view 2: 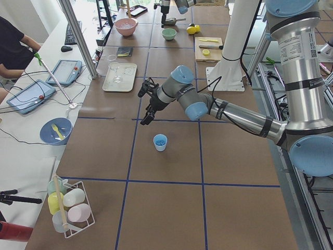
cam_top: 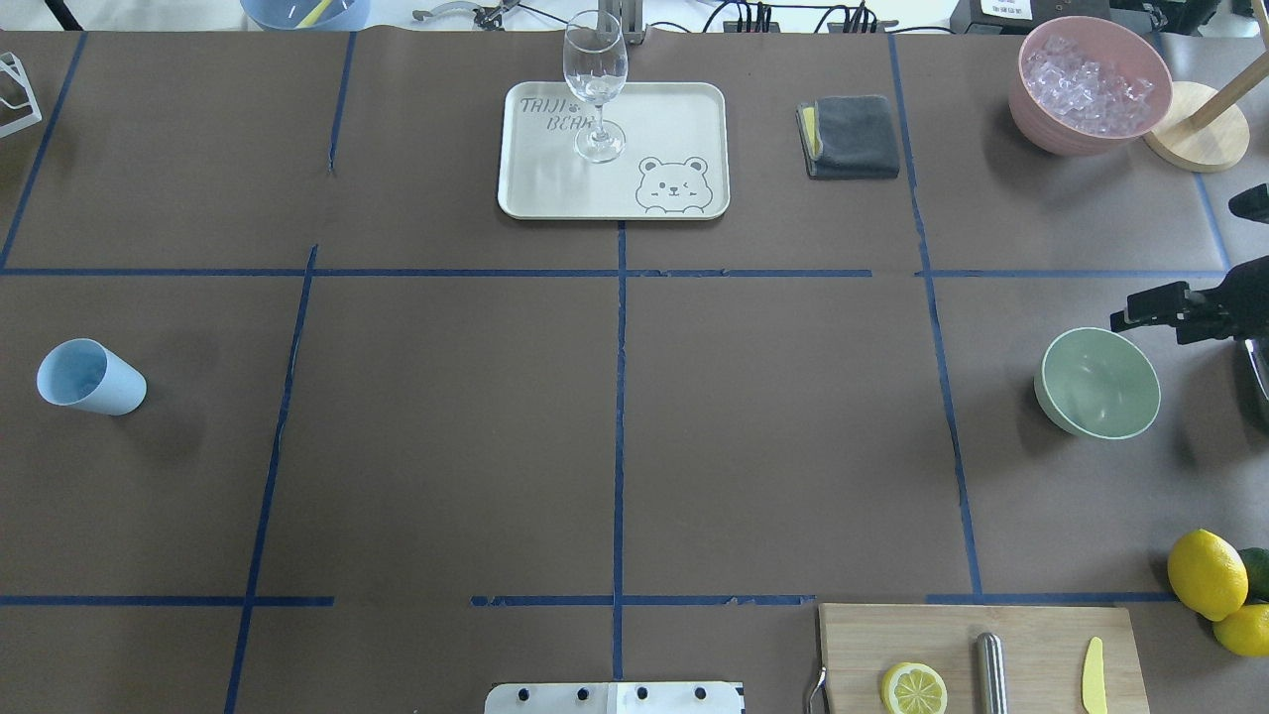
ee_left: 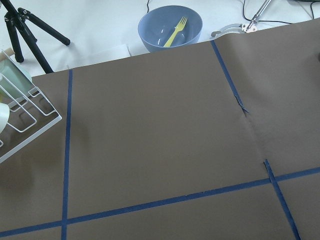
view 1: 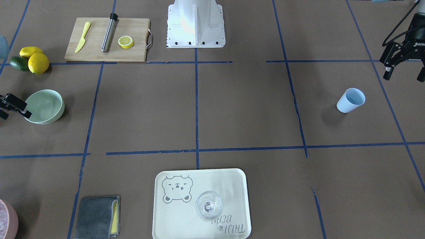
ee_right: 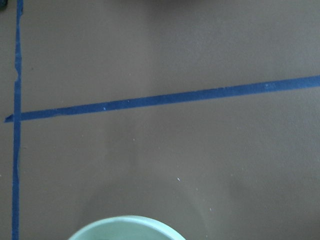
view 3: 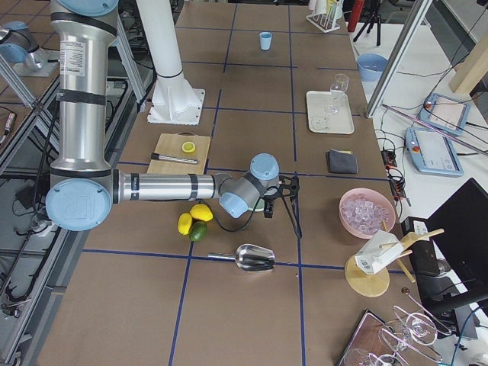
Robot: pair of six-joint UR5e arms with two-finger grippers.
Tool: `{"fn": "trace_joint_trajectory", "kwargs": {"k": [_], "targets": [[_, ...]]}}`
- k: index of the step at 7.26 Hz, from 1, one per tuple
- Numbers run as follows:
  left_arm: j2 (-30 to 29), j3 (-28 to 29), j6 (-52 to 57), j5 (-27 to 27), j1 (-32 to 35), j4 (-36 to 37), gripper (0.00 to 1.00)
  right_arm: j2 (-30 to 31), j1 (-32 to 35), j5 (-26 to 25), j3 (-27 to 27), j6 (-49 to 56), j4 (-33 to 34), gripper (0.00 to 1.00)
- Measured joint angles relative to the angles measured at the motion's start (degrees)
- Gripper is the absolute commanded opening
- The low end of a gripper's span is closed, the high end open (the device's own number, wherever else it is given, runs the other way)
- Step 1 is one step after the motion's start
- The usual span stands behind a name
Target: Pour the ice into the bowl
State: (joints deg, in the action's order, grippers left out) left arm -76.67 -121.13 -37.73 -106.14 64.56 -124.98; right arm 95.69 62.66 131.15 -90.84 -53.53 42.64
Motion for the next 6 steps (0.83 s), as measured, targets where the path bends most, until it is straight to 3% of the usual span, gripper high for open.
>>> {"fn": "trace_joint_trajectory", "kwargs": {"k": [1, 3, 4, 6], "targets": [[0.1, -0.1, -0.4, 0.7, -0.5, -0.2, 1.00, 1.5, -1.3, -0.2, 0.1, -0.6, -1.5, 1.00], [0.1, 0.0, -0.7, 1.0, -0.9, -0.3, 1.00, 2.7, -4.4, -1.7, 0.2, -0.9, -2.2, 0.79], [0.2, 0.1, -0.9, 1.0, -1.3, -0.3, 1.00, 2.9, -5.5, -2.7, 0.2, -1.0, -2.3, 0.41], [0.7, 0.5, -1.2, 1.1, -1.7, -1.9, 1.00, 3.0, -6.3, -3.5, 0.0, -0.9, -2.3, 0.08]]}}
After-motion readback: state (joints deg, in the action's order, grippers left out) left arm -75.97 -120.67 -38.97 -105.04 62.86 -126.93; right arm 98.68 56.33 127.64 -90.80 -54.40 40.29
